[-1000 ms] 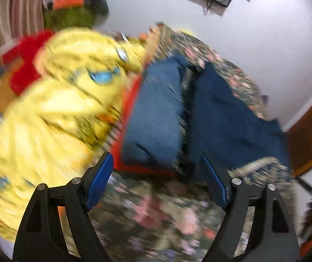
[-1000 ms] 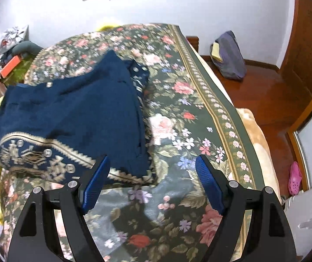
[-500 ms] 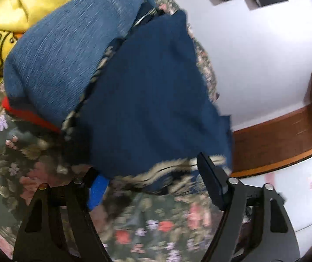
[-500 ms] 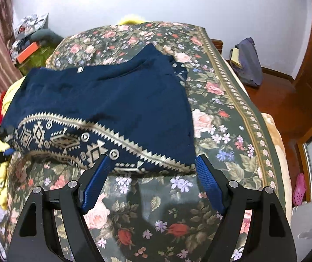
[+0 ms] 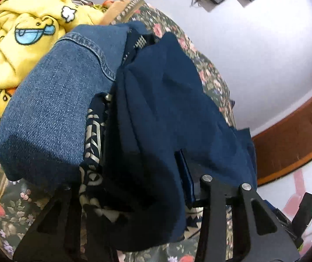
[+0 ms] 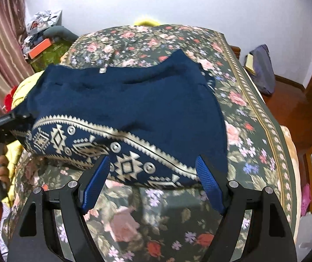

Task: Fold large clothes
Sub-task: 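Lift the folded jacket with the left gripper toward the denim pile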

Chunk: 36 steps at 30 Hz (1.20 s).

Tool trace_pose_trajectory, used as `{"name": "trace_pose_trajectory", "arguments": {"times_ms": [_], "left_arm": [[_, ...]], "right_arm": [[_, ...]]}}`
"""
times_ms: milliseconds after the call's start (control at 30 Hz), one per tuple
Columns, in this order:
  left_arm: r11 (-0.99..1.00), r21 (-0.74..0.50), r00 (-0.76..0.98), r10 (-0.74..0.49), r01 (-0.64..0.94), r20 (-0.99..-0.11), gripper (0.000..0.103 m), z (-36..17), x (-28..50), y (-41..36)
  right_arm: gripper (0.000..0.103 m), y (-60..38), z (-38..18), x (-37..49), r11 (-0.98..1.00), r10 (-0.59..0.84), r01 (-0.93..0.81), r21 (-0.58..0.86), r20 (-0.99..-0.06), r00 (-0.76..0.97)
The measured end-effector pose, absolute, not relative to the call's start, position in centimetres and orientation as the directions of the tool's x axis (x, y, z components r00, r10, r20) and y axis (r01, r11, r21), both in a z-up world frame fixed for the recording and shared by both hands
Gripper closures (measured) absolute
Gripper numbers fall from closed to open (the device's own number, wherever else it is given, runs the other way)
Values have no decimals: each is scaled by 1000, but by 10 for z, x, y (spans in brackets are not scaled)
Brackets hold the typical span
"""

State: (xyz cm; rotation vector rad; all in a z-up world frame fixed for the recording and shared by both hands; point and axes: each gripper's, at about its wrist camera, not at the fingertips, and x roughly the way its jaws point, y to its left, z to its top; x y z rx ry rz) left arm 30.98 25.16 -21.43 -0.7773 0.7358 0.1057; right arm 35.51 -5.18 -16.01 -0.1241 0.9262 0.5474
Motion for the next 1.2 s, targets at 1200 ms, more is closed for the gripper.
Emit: {"name": "trace_pose_trajectory", "arguments": {"times_ms": [1200], "left_arm": [[956, -257, 729, -274, 139, -627, 96, -116, 407, 19]], "right_arm": [[25, -104, -159, 367, 888, 382, -425, 173, -792, 476]]}}
